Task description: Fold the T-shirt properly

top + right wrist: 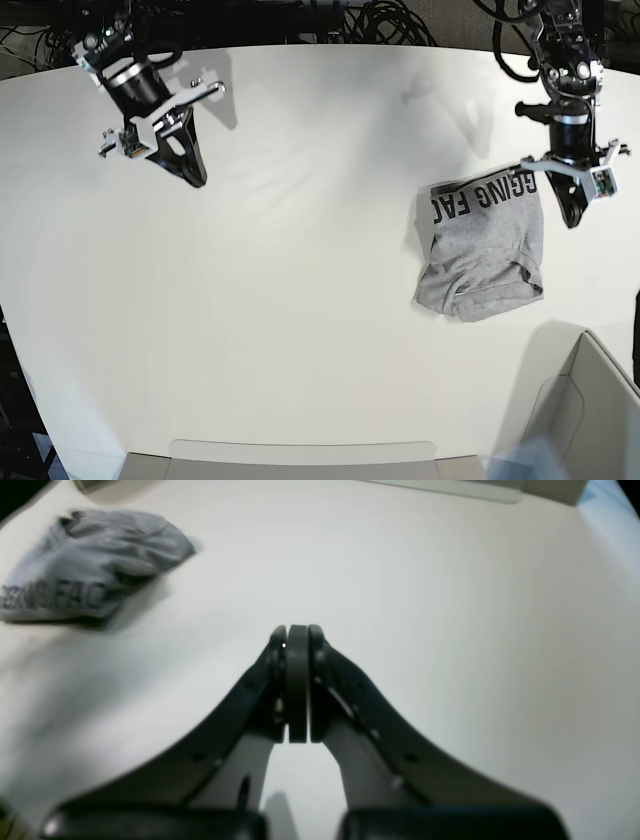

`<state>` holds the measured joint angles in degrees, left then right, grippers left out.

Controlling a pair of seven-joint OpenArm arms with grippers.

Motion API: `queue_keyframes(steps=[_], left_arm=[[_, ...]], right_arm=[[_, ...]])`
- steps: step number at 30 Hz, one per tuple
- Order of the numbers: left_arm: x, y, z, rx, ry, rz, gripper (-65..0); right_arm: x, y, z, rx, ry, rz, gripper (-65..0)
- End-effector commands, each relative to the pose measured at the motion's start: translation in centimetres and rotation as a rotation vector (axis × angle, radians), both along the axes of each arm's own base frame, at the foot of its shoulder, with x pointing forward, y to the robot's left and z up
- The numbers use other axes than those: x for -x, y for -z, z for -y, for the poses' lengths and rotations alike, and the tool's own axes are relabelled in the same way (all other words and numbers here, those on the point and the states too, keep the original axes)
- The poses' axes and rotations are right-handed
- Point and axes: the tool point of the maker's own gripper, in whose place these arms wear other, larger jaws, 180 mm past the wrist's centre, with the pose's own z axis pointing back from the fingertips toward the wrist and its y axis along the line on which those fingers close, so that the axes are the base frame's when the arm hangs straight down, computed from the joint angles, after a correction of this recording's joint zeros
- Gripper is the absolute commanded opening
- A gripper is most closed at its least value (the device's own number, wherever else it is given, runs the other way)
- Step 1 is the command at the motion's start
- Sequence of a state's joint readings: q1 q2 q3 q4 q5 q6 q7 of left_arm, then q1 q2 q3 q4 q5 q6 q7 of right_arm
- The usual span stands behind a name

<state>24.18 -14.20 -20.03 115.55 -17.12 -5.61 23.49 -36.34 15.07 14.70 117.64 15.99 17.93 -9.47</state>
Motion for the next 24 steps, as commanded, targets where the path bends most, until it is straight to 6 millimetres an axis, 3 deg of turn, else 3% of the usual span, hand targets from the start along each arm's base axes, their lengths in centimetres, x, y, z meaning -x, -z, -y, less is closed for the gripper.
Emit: queue_keyframes(steps=[1, 7, 14, 19, 24], left_arm=[[0.9, -1.0, -0.2, -0.039, 0.004, 0.039, -65.0], [9.4, 4.4, -0.2, -0.056, 0.019, -0.22, -65.0], [18.3, 8.7, -0.4, -0.027, 0.003, -0.553, -65.0], [23.7, 12.0, -1.0, 0.083, -0.067, -0.733, -65.0], [30.4, 17.2, -2.4, 0.281, -0.222, -0.879, -65.0]], right_arm=[[1.1, -0.4, 0.1, -0.02, 0.002, 0.012, -65.0], [9.3, 4.4, 1.7, 0.003, 0.089, -0.261, -65.0], [17.4, 6.7, 1.8, 0.02, 0.092, -0.51, -65.0], [21.3, 8.5, 2.6, 0.038, 0.109, -0.636, -65.0], [26.3, 13.7, 4.1, 0.064, 0.119, -0.814, -65.0]])
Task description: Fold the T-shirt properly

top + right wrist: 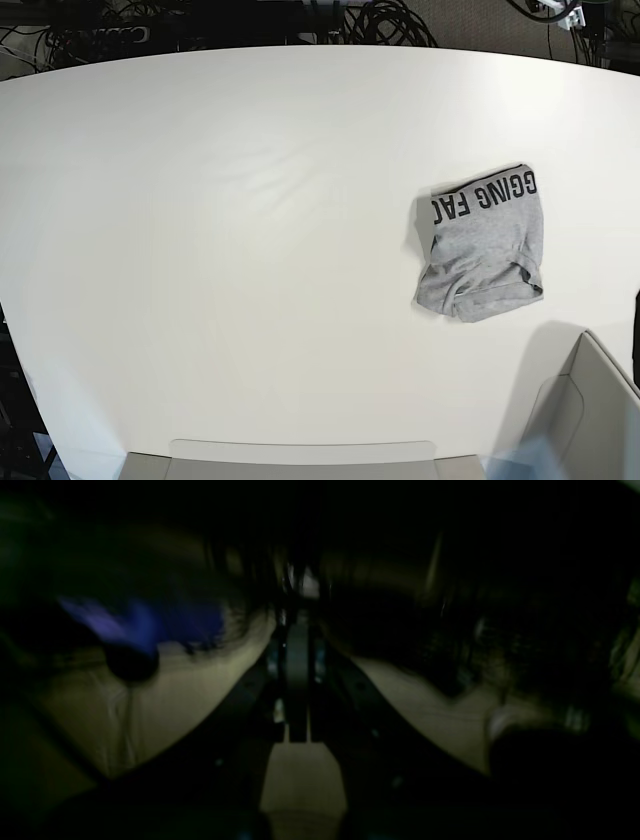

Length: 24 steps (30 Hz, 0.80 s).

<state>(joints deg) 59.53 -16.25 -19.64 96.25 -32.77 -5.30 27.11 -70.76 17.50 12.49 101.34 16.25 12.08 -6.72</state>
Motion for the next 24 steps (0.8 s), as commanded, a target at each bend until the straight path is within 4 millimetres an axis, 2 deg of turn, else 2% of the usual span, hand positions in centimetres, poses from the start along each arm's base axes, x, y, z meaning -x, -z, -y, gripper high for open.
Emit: queue_keyframes(steps=[1, 4, 8, 12, 15, 20, 24], left_arm=[[0.8, 0.3, -0.7, 0.0, -0.026, -0.012, -65.0], [1.8, 3.2, -1.3, 0.016, -0.088, -0.054, -65.0], [3.7, 8.1, 0.3, 0.062, -0.064, -0.184, -65.0], [5.3, 12.2, 2.1, 0.067, 0.03, -0.288, -65.0], [7.0, 14.4, 2.4, 0.059, 0.04, -0.329, -65.0], [8.8, 17.2, 2.5, 0.047, 0.06, -0.441, -65.0], [8.6, 18.0, 2.3, 0.036, 0.108, -0.495, -65.0]], right_arm=[[0.6, 0.9, 0.1, -0.011, -0.009, -0.017, -65.0], [2.1, 5.4, 1.6, 0.017, -0.001, -0.103, -65.0], [4.8, 11.1, 3.0, 0.048, -0.003, -0.247, -65.0], [7.0, 15.2, 4.9, 0.095, -0.044, -0.383, -65.0], [7.4, 17.1, 6.5, 0.134, -0.038, -0.445, -65.0], [6.7, 19.4, 9.2, 0.206, -0.015, -0.53, -65.0], [6.2, 20.2, 10.1, 0.233, 0.018, -0.57, -65.0]])
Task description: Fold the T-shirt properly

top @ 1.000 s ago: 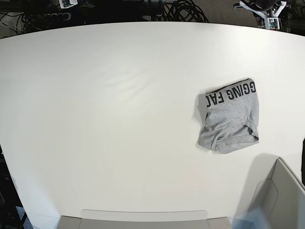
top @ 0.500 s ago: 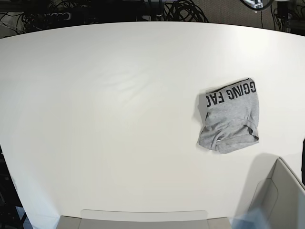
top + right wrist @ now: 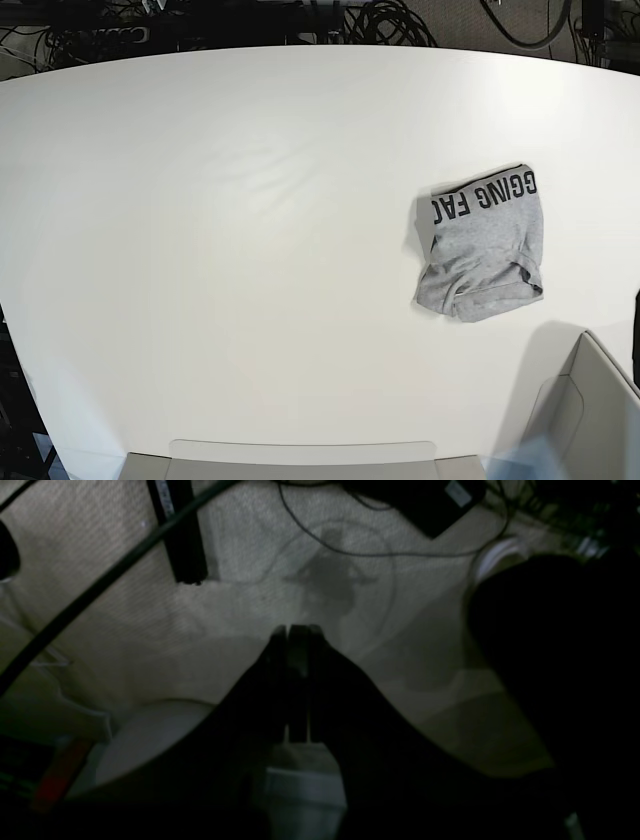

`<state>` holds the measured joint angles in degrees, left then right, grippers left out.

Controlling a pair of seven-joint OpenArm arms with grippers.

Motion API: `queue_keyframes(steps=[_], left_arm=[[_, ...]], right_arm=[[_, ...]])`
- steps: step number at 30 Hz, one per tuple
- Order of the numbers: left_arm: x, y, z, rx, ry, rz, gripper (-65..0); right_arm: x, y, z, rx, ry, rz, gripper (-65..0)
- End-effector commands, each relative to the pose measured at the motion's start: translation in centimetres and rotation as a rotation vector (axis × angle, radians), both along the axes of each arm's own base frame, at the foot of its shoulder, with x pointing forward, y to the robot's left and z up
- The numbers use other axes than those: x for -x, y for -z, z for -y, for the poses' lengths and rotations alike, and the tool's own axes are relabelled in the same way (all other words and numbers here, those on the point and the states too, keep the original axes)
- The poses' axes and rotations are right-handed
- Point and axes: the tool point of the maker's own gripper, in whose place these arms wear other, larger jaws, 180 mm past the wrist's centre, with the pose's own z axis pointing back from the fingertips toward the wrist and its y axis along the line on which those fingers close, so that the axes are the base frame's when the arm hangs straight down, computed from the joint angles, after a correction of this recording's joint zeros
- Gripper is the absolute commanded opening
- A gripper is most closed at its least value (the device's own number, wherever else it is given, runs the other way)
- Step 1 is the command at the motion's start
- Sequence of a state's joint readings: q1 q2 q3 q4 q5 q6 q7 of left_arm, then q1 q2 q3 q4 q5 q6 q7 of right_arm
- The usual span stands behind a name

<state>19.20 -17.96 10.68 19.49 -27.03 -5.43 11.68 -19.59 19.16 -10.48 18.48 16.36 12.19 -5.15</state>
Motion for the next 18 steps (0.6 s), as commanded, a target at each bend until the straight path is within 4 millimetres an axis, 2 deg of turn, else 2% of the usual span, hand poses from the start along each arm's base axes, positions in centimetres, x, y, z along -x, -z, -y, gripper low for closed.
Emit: queue_keyframes(steps=[1, 4, 8, 11, 13, 16, 18], left_arm=[[0.2, -0.2, -1.1, -0.018, 0.021, -0.009, -65.0], [-1.1, 0.0, -1.5, -0.031, 0.045, 0.018, -65.0], [-2.9, -0.6, -4.6, -0.09, 0.064, 0.075, -65.0], [-3.4, -0.9, -5.8, -0.111, 0.077, 0.099, -65.0], [-3.6, -0.9, -5.8, -0.111, 0.078, 0.104, -65.0], [-3.7, -0.8, -5.4, -0.106, 0.074, 0.107, -65.0], [-5.0, -0.2, -4.4, -0.091, 0.07, 0.126, -65.0]], right_arm=[[0.6, -0.2, 1.1, 0.021, 0.001, -0.014, -65.0], [-0.4, -0.2, 3.4, 0.137, -0.016, 0.002, -65.0], [-1.4, -0.5, 5.9, 0.24, -0.112, -0.001, -65.0], [-0.7, -0.7, 6.4, 0.238, -0.236, -0.029, -65.0], [-0.3, -0.7, 6.0, 0.221, -0.296, -0.044, -65.0], [-0.1, -0.7, 6.0, 0.216, -0.321, -0.051, -65.0], [-0.7, -0.6, 6.0, 0.216, -0.322, -0.041, -65.0]])
